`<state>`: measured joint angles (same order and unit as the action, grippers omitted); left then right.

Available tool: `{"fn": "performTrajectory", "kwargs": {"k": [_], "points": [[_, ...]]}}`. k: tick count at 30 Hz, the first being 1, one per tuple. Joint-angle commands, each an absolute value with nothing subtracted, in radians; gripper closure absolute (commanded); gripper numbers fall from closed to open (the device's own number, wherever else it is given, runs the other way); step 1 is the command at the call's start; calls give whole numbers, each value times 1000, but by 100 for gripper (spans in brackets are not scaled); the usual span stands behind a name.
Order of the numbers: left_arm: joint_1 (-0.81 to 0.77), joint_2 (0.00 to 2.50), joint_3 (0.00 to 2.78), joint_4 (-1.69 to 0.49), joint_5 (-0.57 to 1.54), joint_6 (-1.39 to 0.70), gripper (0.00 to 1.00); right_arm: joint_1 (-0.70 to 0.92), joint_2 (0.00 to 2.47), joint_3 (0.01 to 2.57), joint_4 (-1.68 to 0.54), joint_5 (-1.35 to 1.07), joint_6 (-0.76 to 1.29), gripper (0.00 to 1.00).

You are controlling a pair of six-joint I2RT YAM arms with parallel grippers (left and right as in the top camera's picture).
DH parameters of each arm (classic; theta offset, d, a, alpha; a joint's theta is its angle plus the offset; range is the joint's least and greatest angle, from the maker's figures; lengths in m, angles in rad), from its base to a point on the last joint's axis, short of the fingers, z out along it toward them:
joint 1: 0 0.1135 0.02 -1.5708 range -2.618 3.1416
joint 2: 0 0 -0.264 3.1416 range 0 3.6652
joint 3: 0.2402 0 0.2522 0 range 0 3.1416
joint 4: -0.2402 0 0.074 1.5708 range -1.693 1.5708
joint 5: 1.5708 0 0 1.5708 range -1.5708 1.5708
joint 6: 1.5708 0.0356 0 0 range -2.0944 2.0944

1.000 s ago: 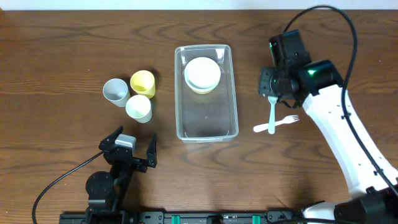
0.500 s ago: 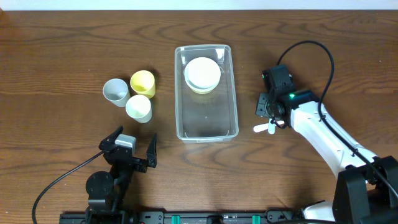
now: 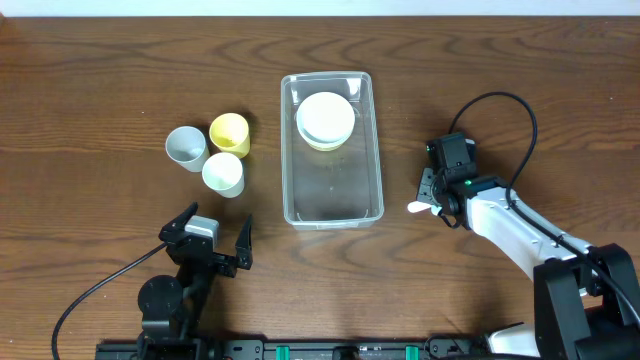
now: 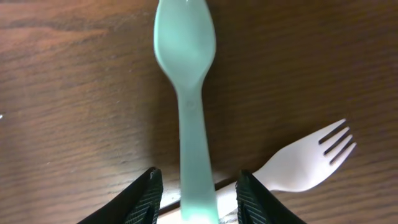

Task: Pack container
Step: 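Lower the right gripper onto the mint-green spoon and grasp it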

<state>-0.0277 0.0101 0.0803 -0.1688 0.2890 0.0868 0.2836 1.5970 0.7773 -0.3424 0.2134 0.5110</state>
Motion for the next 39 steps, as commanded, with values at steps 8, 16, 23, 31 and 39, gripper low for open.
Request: {"fn": "performTrajectory", "kwargs": {"k": [8, 16, 23, 31, 39], "points": [[-23, 4, 62, -193, 300, 101, 2, 269, 1668, 763, -282, 258, 492, 61], [-23, 4, 62, -193, 300, 101, 2, 269, 1721, 763, -240, 254, 492, 61], [-23, 4, 62, -193, 300, 101, 2, 268, 1721, 763, -215, 255, 492, 82], [-23, 4, 62, -193, 300, 101, 2, 268, 1721, 763, -213, 255, 492, 94], [-23, 4, 62, -193, 300, 101, 2, 266, 1704, 773, -208, 250, 492, 98]]}}
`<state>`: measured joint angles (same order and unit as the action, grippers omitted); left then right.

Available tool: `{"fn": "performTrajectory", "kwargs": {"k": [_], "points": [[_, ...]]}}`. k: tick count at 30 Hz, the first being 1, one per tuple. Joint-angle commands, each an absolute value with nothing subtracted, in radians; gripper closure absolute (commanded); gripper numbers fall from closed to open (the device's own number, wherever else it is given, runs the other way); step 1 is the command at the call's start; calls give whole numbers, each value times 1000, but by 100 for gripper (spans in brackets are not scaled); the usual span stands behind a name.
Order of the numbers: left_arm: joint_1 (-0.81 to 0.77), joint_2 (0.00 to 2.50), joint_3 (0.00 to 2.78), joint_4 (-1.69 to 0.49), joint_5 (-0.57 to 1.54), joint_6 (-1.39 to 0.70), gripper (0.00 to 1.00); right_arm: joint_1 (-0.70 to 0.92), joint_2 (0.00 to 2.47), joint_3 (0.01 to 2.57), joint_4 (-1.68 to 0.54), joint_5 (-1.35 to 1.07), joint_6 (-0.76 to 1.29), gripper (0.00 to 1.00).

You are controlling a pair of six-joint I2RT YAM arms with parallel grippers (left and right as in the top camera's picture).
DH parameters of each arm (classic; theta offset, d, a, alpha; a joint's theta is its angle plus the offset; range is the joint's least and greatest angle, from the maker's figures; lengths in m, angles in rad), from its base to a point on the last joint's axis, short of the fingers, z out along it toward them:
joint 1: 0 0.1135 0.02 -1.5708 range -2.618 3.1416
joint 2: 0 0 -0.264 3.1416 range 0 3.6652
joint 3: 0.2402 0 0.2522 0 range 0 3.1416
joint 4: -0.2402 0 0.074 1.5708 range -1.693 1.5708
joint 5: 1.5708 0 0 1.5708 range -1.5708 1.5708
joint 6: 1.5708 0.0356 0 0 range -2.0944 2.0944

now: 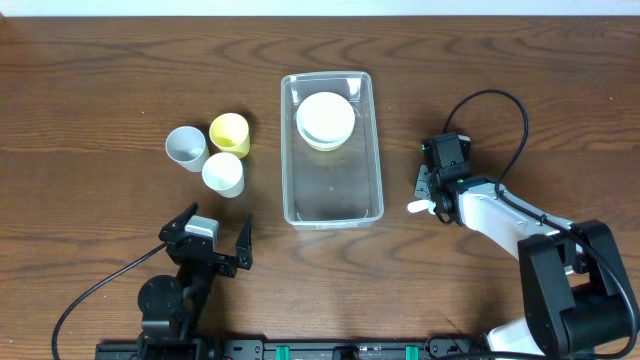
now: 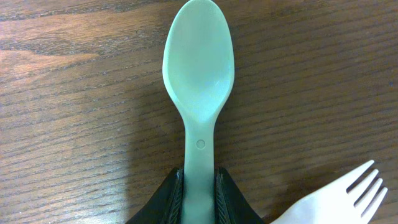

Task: Pack container
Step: 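Lower the right gripper onto the mint-green spoon and grasp it, then carry the spoon into the container beside the bowls and release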

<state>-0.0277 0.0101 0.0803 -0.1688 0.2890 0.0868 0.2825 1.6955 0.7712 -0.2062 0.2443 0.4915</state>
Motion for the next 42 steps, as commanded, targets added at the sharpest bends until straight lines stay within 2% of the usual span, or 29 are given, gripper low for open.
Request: {"fn": "performTrajectory", "kwargs": {"k": [1, 5, 13, 21, 36, 42], "points": [[-23, 4, 62, -193, 300, 101, 2, 266, 1694, 779, -213, 242, 492, 97], [-23, 4, 62, -193, 300, 101, 2, 266, 1645, 809, -238, 197, 469, 92], [-23, 4, 62, -193, 300, 101, 2, 268, 1507, 852, -288, 76, 469, 91], [-23, 4, 62, -193, 300, 101, 2, 294, 1408, 853, -177, -133, 475, 88], [-23, 4, 62, -193, 300, 101, 2, 361, 1580, 855, 218, -152, 623, 84], [-23, 4, 62, -193, 300, 101, 2, 362, 1675, 909, 281, -221, 643, 84]]}}
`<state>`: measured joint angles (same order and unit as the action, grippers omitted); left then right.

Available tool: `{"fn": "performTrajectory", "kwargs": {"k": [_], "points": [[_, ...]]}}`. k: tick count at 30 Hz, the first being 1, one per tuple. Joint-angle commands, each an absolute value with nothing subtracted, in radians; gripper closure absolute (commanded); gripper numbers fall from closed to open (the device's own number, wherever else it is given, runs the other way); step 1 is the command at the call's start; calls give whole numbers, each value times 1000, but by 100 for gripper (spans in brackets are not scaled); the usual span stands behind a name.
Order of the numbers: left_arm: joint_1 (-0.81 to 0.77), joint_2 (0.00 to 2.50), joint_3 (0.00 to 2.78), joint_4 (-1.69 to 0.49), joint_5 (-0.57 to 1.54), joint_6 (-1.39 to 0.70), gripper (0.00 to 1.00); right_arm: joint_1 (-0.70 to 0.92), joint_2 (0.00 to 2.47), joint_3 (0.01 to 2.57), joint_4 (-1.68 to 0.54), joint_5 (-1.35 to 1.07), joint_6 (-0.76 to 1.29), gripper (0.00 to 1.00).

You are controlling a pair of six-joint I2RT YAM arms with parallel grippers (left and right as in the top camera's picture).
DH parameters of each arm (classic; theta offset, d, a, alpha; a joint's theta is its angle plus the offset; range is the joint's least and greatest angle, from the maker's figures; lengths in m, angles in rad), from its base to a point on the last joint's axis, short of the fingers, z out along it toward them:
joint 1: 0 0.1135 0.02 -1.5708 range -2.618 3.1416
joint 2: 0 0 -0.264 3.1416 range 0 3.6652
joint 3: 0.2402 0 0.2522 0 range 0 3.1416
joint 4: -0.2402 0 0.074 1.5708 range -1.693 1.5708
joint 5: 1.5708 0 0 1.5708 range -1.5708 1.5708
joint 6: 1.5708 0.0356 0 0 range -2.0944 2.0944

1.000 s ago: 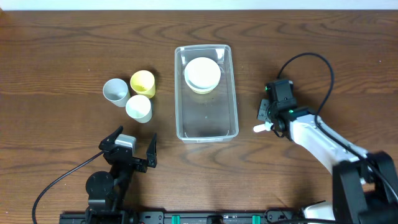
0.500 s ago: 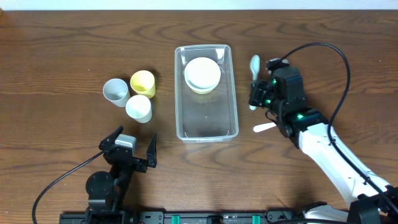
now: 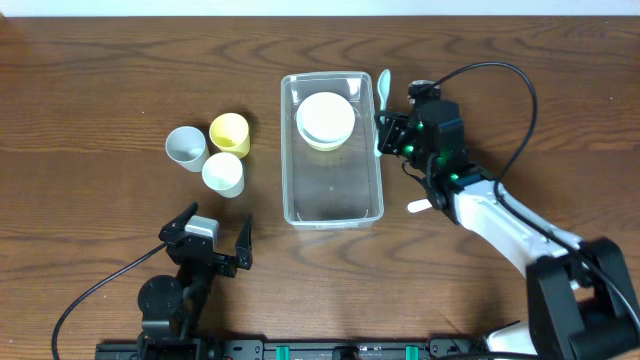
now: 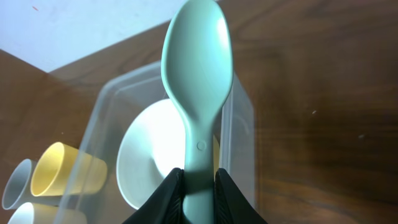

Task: Pack container
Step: 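Carry the spoon into the container beside the bowls and release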

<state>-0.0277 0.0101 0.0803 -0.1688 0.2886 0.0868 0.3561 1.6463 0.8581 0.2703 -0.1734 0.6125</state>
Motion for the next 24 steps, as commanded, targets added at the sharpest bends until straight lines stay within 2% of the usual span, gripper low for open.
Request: {"fn": "performTrajectory", "kwargs": {"k": [1, 19, 20, 22, 24], "points": [[-23, 4, 62, -193, 300, 101, 2, 364, 1682, 921, 281, -226, 642, 83], [-23, 4, 62, -193, 300, 101, 2, 394, 1729, 1017, 223, -214, 612, 80], [-23, 4, 62, -193, 300, 101, 2, 394, 1737, 1017, 224, -215, 612, 74], [-23, 4, 62, -193, 300, 101, 2, 394, 1751, 1017, 225, -218, 613, 54], [-23, 4, 62, -193, 300, 101, 2, 394, 1755, 1017, 223, -222, 612, 46]]}}
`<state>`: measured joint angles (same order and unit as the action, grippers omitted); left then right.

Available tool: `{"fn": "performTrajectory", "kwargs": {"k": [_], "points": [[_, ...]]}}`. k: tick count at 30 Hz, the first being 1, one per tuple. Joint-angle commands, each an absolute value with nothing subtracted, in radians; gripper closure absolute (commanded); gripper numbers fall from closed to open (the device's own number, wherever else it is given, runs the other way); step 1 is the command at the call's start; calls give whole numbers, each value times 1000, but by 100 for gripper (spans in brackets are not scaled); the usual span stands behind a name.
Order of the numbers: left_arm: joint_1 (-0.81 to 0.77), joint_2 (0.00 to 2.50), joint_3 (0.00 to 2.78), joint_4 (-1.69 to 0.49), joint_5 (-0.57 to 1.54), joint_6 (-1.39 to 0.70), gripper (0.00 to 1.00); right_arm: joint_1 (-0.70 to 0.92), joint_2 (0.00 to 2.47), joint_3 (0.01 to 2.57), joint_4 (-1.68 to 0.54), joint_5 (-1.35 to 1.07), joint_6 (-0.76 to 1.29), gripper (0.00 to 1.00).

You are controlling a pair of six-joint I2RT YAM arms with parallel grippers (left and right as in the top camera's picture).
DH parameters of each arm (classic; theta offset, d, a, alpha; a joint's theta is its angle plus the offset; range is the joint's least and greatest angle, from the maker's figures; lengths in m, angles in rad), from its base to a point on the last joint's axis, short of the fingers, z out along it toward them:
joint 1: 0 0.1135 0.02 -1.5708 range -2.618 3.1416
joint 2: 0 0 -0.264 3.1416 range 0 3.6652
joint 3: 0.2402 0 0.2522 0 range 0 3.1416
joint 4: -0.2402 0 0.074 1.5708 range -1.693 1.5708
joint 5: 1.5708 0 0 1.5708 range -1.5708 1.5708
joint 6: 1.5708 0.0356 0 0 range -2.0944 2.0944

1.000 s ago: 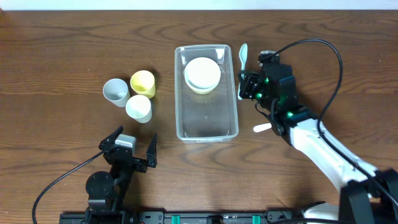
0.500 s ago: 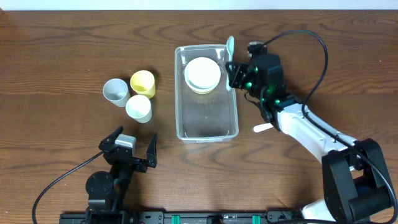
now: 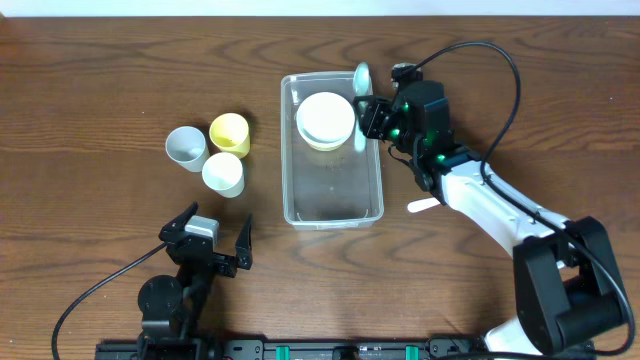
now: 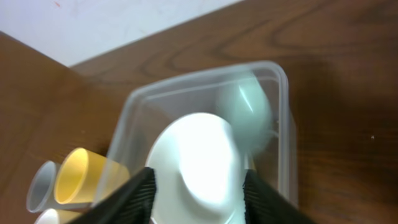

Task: Pack container
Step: 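Carry the spoon into the container beside the bowls and release, then lower the right gripper onto the white fork and grasp it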

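Observation:
The clear plastic container lies mid-table with a stack of white bowls in its far half. A pale green spoon rests in the far right corner, its bowl against the rim; it is blurred in the wrist view. My right gripper hangs over the container's right wall, open, with nothing between its fingers; the white bowls show below them. My left gripper stands open near the front edge, away from everything.
Three cups stand left of the container: grey, yellow and white. A white fork lies on the wood to the container's right, under my right arm. The right arm's cable arcs above the table.
My right gripper has shifted left, from beside the container's right rim to over it, and has opened. The green spoon has left the fingers and now lies inside the far right corner.
My right gripper was open astride the spoon's handle on the table beside the fork. Then it was shut on the handle. Then it held the spoon aloft by the container's far right rim. Now it is open and the spoon is in the container.

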<state>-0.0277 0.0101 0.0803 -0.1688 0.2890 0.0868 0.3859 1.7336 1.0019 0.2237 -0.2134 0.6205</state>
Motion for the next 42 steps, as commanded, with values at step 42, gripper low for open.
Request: {"fn": "performTrajectory", "kwargs": {"k": [42], "points": [[-23, 4, 62, -193, 300, 101, 2, 182, 1472, 1126, -924, -11, 792, 14]]}}
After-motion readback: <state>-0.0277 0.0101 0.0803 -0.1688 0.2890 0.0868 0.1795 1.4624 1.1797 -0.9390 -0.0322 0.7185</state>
